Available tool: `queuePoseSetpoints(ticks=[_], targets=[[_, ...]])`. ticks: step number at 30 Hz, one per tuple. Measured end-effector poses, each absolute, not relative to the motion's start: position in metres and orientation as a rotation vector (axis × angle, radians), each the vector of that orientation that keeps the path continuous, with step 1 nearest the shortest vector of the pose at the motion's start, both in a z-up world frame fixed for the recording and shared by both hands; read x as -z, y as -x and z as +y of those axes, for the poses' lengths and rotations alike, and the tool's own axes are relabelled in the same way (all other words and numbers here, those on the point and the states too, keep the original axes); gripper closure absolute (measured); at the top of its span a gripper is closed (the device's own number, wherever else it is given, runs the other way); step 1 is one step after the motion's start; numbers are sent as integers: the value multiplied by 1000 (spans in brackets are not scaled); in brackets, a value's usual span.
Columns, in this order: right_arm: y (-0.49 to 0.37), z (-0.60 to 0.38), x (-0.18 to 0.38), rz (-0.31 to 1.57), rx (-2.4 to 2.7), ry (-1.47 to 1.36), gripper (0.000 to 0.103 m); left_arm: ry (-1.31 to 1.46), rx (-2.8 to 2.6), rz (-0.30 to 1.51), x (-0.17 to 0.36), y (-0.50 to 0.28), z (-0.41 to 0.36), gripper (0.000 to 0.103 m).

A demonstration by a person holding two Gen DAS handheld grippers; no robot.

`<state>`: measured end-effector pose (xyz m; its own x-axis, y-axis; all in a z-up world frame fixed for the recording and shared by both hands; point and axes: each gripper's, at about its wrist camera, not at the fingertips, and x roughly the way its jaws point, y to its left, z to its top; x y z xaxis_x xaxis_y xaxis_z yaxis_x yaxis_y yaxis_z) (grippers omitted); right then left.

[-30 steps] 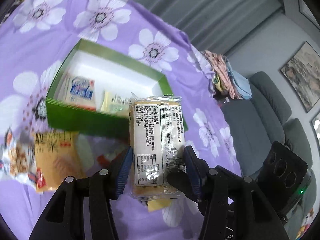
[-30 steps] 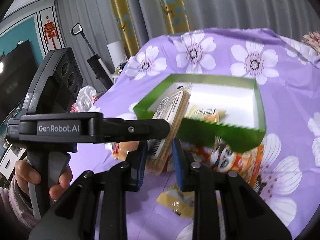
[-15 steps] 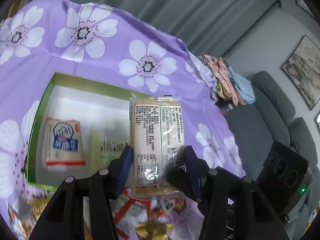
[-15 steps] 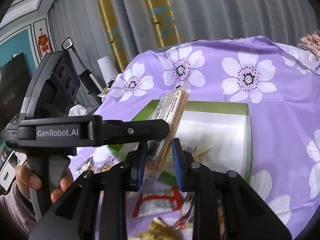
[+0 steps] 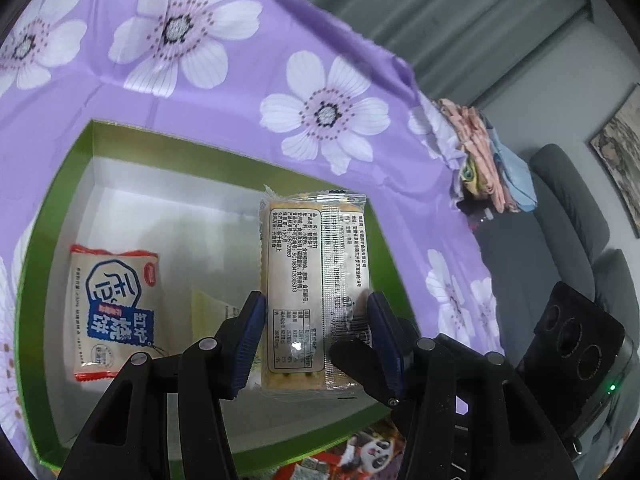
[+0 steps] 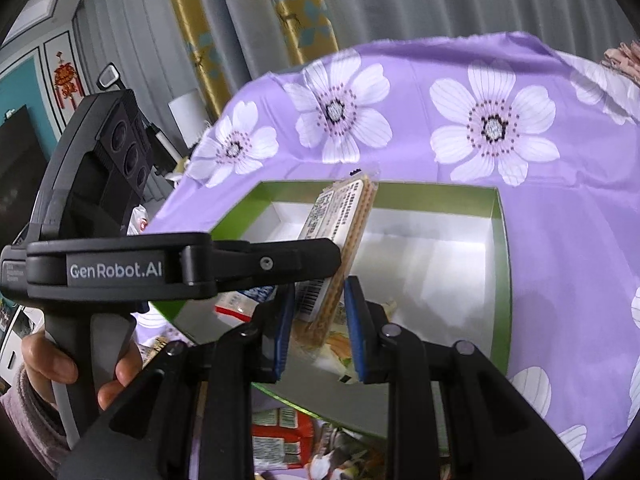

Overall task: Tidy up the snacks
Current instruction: 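Lower the wafer pack into the green box and release it, then move the left tool back to the pile toward the gold wrapper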

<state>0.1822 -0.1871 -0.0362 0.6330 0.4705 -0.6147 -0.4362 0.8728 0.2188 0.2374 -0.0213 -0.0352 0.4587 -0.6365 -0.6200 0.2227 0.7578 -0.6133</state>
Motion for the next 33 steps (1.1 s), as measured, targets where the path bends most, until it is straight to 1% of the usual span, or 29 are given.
queuePoseSetpoints(ticks=[2,7,11,12,13,15,18,20,22,25,30,31,33], targets=[[-186,-187,40,736,-514,-54,75,491,548,973,40,-240,-23,50],[-191,-184,46,773,-493,-47,74,454,513,1011,48,-242,-28,50],[-188,-185,43,767,-483,-45,69,420,479,995,46,-239,-29,49],[-186,-185,41,761,-475,-40,68,409,464,988,44,-237,-29,43],[-183,-186,39,751,-467,-32,65,394,451,977,41,-235,-28,33],[-176,-189,34,728,-455,-18,60,358,430,948,35,-228,-28,22],[-160,-196,26,699,-445,-19,50,308,398,905,25,-216,-27,22],[-149,-198,22,676,-442,-19,45,271,372,860,16,-203,-24,19],[-133,-201,17,647,-443,-21,40,229,336,809,8,-190,-21,9],[-112,-205,12,615,-432,-28,29,188,305,750,0,-171,-18,6],[-82,-209,8,597,-426,-43,28,143,240,663,-12,-132,-9,5],[-79,-209,8,598,-426,-45,27,139,231,657,-13,-127,-8,2],[-69,-210,7,599,-419,-49,24,125,209,639,-14,-114,-5,2]])
